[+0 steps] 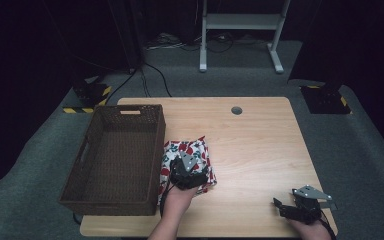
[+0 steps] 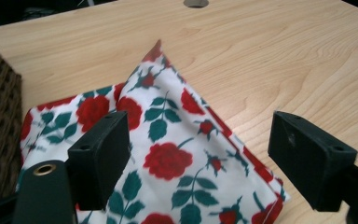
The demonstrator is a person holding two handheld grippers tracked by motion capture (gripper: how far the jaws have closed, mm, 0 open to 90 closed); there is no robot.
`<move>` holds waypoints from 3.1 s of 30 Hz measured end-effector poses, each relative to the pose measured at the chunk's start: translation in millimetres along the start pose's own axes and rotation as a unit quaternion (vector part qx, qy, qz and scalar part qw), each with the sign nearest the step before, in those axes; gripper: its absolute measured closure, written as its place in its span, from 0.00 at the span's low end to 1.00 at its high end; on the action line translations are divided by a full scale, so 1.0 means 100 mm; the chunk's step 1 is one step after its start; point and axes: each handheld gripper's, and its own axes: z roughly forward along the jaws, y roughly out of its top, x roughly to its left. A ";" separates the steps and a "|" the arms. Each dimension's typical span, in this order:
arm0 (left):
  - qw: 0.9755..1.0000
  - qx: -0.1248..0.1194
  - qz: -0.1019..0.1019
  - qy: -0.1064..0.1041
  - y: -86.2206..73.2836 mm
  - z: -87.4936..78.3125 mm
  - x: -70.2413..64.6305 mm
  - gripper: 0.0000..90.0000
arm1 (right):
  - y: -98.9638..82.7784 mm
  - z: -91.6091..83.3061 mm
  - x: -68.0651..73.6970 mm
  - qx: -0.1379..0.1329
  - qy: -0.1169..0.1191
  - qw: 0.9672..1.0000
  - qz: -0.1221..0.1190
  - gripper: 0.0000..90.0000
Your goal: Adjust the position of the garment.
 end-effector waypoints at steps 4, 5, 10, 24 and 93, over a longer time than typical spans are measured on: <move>1.000 0.011 0.008 0.000 0.06 0.11 -0.01 0.23 | 0.00 0.00 0.00 0.000 0.001 1.000 0.002 0.18; 1.000 0.015 0.010 0.001 0.07 0.15 -0.01 0.23 | 0.00 0.00 0.00 0.000 0.001 1.000 0.002 0.18; 0.999 0.031 0.005 0.000 0.11 0.32 -0.02 0.23 | 0.00 0.00 0.00 -0.001 0.001 1.000 0.002 0.18; 0.996 0.091 0.008 0.012 0.10 0.76 -0.01 0.21 | 0.00 0.00 -0.01 -0.002 0.004 1.000 0.003 0.19; 0.997 -0.051 0.032 -0.040 0.03 0.18 -0.11 0.91 | 0.01 0.02 0.02 0.005 0.003 1.000 -0.012 0.16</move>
